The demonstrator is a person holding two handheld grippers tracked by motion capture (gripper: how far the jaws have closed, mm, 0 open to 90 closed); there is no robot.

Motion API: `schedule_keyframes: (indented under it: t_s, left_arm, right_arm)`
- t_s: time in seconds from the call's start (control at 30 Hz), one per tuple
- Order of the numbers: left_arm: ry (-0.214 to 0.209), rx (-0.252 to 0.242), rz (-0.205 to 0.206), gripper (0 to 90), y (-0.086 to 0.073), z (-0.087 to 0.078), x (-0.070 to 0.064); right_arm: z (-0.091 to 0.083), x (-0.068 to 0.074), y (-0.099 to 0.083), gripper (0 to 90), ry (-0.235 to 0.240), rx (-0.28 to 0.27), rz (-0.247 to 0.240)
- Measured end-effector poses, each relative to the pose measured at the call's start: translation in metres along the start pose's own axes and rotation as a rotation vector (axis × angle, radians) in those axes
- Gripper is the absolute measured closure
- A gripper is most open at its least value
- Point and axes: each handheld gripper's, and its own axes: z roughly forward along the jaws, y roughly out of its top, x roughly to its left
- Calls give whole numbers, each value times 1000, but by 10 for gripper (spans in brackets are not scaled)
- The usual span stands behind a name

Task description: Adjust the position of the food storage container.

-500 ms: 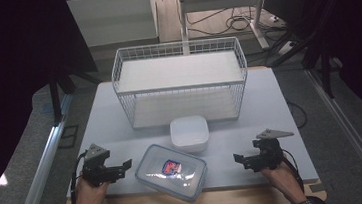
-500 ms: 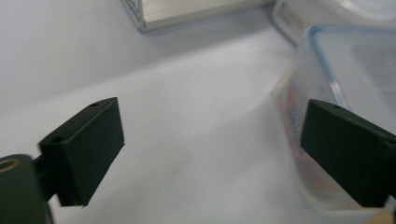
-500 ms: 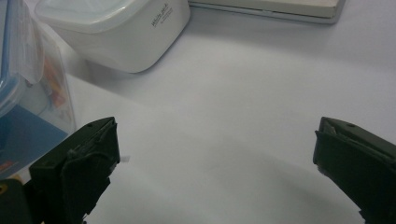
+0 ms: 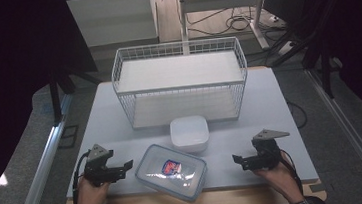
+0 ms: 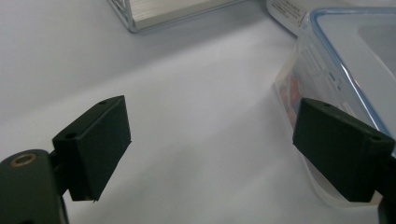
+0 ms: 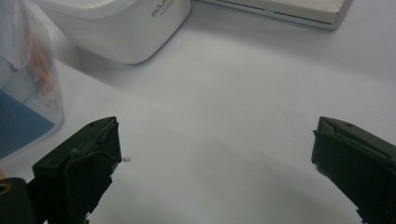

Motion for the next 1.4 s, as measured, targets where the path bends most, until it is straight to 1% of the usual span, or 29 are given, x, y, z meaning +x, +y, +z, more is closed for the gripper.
schedule_keyframes:
  t_s: [0.1, 0.27, 0.33, 0.4, 0.53, 0.63, 0.67, 0.7, 0.73, 0.83, 0.87, 0.9, 0.93, 0.97, 1.0, 1.03, 1.07, 1.1, 1.13, 1.17, 1.2, 1.23, 1.3, 1.4]
  left_arm:
    - [13, 17, 9, 105, -1, 3, 0]
    - [18, 11, 12, 100, -2, 3, 0]
    - [18, 13, 15, 98, -2, 3, -1]
    - [28, 23, 26, 97, -2, 5, -2]
    - [35, 24, 39, 86, -2, 7, -3]
    - [43, 19, 46, 78, -2, 7, -3]
    - [43, 19, 46, 75, -2, 7, -3]
    - [46, 14, 42, 75, -2, 8, -4]
    - [48, 15, 43, 73, -2, 8, -4]
    - [51, 14, 46, 72, -2, 8, -4]
    - [51, 14, 46, 72, -2, 8, -4]
    - [54, 15, 48, 72, -2, 8, -4]
    - [56, 19, 50, 71, -2, 8, -4]
    - [57, 21, 53, 71, -2, 9, -5]
    - [60, 23, 53, 70, -3, 9, -5]
    - [63, 21, 54, 70, -3, 9, -5]
    - [63, 21, 54, 69, -3, 9, -5]
    - [61, 20, 51, 69, -3, 8, -4]
    - [58, 18, 49, 69, -3, 9, -4]
    - [59, 19, 48, 70, -3, 9, -4]
    - [59, 19, 48, 70, -3, 9, -4]
    - [60, 17, 49, 70, -3, 9, -4]
    - [59, 13, 51, 70, -3, 9, -4]
    - [61, 14, 54, 70, -3, 9, -4]
  right_arm:
    - [-1, 1, 1, 21, 2, 0, -3]
    - [0, 3, 2, 41, 6, 10, -11]
    - [0, 4, 4, 55, 4, 16, -17]
    - [0, 5, 6, 72, 9, 17, -21]
    - [0, 10, 14, 118, 20, 18, -33]
    - [2, 13, 20, 177, 37, 28, -37]
    - [2, 13, 20, 177, 37, 28, -37]
    - [2, 14, 23, 198, 43, 30, -44]
    - [3, 17, 28, 236, 53, 32, -51]
    - [4, 21, 36, 285, 65, 37, -70]
    - [4, 21, 36, 285, 65, 37, -70]
    - [5, 23, 39, 308, 64, 43, -80]
    - [8, 26, 46, 358, 76, 52, -102]
    - [8, 26, 46, 358, 76, 52, -102]
    - [9, 28, 49, 388, 78, 53, -112]
    - [12, 30, 56, 451, 105, 56, -131]
    - [12, 30, 56, 451, 105, 56, -131]
    - [14, 32, 59, 477, 117, 53, -136]
    - [18, 34, 66, 545, 138, 48, -146]
    - [20, 35, 69, 569, 146, 45, -152]
    - [20, 35, 69, 569, 146, 45, -152]
    - [25, 37, 75, 630, 160, 44, -160]
    - [30, 40, 80, 690, 174, 46, -161]
    - [39, 46, 88, 779, 193, 48, -182]
